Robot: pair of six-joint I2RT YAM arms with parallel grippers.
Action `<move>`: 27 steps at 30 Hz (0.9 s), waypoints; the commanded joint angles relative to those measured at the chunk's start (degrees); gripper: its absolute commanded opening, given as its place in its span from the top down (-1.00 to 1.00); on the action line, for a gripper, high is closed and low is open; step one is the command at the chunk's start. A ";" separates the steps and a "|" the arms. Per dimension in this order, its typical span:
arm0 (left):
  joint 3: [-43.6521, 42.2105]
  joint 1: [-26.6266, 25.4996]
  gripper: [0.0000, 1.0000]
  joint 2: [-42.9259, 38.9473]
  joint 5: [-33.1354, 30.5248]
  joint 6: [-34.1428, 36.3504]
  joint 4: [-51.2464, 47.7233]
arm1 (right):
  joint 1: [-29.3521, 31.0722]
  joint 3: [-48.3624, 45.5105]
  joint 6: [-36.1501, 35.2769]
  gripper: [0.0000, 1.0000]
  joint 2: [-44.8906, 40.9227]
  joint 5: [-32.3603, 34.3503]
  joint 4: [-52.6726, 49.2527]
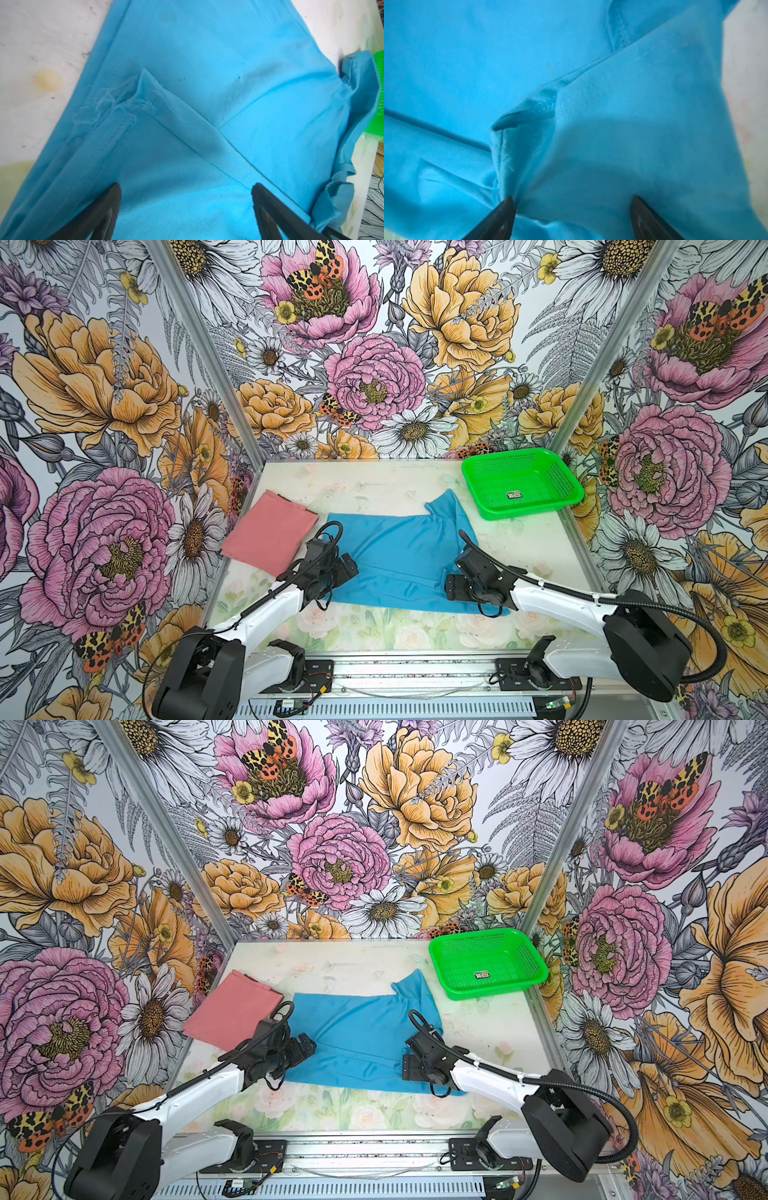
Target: Fold and stack the t-shirts
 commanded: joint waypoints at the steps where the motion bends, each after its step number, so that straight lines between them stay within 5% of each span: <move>1: 1.12 0.46 -0.98 -2.49 -2.53 -0.24 -3.33 | 1.80 -2.56 7.80 -0.76 -3.44 -1.15 -9.84; 6: 4.48 0.58 -0.97 -1.57 -1.50 1.61 -3.71 | -5.17 8.96 -1.58 -0.79 -5.78 2.49 -14.55; 13: 6.35 0.93 -0.98 -1.14 0.23 3.43 -3.70 | -18.33 25.88 -15.74 -0.73 8.75 3.33 -14.63; 21: 5.10 3.94 -0.98 -2.23 2.30 4.62 -3.19 | -20.68 40.88 -20.20 -0.42 27.61 10.90 -14.89; 27: 4.81 5.94 -0.98 -2.78 3.62 5.76 -3.02 | -20.23 43.89 -19.63 -0.14 33.51 11.05 -14.99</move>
